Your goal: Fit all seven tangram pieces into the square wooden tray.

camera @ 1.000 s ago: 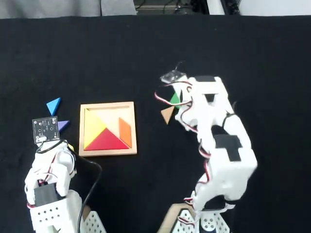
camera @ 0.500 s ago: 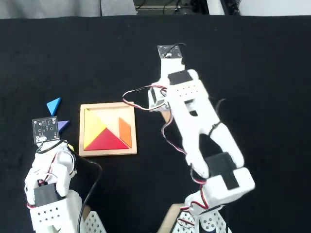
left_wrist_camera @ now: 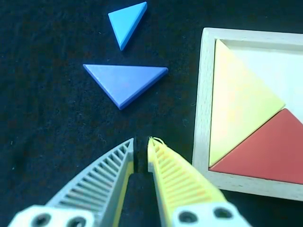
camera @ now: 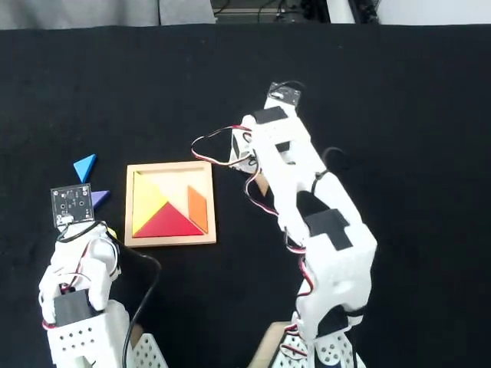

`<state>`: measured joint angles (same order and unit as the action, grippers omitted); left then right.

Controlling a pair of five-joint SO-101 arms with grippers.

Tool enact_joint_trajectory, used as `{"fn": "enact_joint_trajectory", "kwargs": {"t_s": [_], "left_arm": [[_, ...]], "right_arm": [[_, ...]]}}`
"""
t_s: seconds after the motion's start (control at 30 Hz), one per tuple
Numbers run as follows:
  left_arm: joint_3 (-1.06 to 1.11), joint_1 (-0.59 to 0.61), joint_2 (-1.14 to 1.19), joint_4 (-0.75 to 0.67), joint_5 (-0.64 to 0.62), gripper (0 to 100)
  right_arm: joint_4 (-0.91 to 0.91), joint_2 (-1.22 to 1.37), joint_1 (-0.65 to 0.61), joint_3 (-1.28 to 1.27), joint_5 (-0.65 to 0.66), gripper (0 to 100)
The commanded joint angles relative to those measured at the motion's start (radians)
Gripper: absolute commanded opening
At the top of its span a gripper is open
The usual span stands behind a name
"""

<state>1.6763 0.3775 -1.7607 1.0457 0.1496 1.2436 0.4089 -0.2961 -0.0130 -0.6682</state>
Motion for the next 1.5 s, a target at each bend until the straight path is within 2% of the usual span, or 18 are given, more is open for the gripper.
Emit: {"fn": "enact_joint_trajectory", "kwargs": {"t_s": [0.0,0.57,0.8,1.23,1.47], "left_arm": [[-0.004,-0.012,-0.005,-0.014,0.008,7],[-0.004,-0.012,-0.005,-0.012,0.008,7],[-0.004,-0.012,-0.005,-0.012,0.008,7],[-0.004,-0.012,-0.005,-0.012,0.008,7],[-0.004,-0.012,-0.005,-0.012,0.008,7]], "right_arm": [[0.011,0.012,0.012,0.07,-0.012,21.6],[-0.025,0.093,0.015,0.074,-0.005,21.5],[-0.025,0.096,0.061,0.11,-0.005,21.8],[-0.04,0.099,0.04,0.101,-0.003,21.3],[-0.064,0.157,0.038,0.114,-0.003,10.0]]}}
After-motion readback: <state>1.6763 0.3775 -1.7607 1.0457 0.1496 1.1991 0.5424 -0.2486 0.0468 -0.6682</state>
